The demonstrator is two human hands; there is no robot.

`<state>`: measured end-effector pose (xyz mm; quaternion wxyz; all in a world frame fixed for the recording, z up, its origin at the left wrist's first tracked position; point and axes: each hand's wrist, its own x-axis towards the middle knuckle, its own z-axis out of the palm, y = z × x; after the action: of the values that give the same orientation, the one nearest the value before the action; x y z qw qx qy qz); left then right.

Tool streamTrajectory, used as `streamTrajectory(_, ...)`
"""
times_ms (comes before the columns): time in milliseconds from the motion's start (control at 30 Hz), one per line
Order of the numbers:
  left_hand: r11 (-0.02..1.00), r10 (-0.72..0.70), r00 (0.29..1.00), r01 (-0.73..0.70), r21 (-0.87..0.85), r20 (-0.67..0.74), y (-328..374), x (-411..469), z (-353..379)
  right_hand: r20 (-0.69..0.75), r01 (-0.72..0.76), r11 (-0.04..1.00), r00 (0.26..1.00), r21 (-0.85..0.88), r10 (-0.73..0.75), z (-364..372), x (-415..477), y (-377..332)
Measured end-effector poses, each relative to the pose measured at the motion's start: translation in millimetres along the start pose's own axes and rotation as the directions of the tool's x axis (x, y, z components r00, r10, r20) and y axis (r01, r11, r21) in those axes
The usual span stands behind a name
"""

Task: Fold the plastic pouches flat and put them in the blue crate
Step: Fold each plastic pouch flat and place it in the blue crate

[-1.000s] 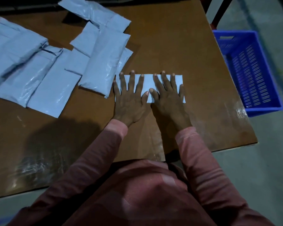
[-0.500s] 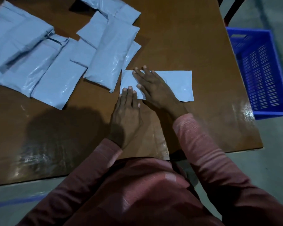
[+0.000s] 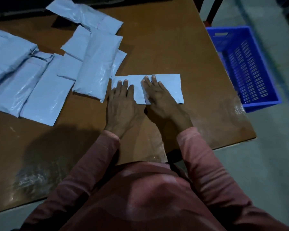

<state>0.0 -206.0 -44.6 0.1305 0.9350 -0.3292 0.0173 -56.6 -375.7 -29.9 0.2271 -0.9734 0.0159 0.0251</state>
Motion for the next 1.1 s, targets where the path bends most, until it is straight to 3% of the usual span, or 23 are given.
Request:
streamTrajectory(200,0.977,0.208,0.978,-0.209,0.042,0.029,20,25,15,-0.194,-0.252,0.967,0.948,0.033,0.253,-8,-13,11)
streamTrajectory(400,0.973,0.2,0.974,-0.21,0.092,0.111,24,30,10,-0.214,-0.241,0.97,0.947,0.027,0.241,-10,-15,16)
streamTrajectory(500,0.969,0.223,0.97,-0.232,0.086,0.096,35,29,7,-0.326,-0.297,0.953,0.896,0.062,0.301,-6,-32,7)
streamTrajectory(700,0.974,0.201,0.962,-0.217,0.07,0.185,40,17,10,-0.22,-0.29,0.957,0.932,0.028,0.289,6,-54,4)
streamTrajectory(867,0.989,0.149,0.985,-0.148,-0.016,0.084,45,-4,-10,-0.195,-0.254,0.966,0.946,0.054,0.26,-9,-61,-5)
streamTrajectory(1000,0.993,0.111,0.969,-0.116,0.01,0.223,44,-28,-18,-0.094,-0.199,0.98,0.975,0.027,0.201,4,-68,-17)
streamTrajectory(1100,0.997,0.065,0.98,-0.058,-0.043,0.188,38,-16,-27,-0.064,-0.18,0.984,0.982,-0.002,0.179,-4,-60,-19)
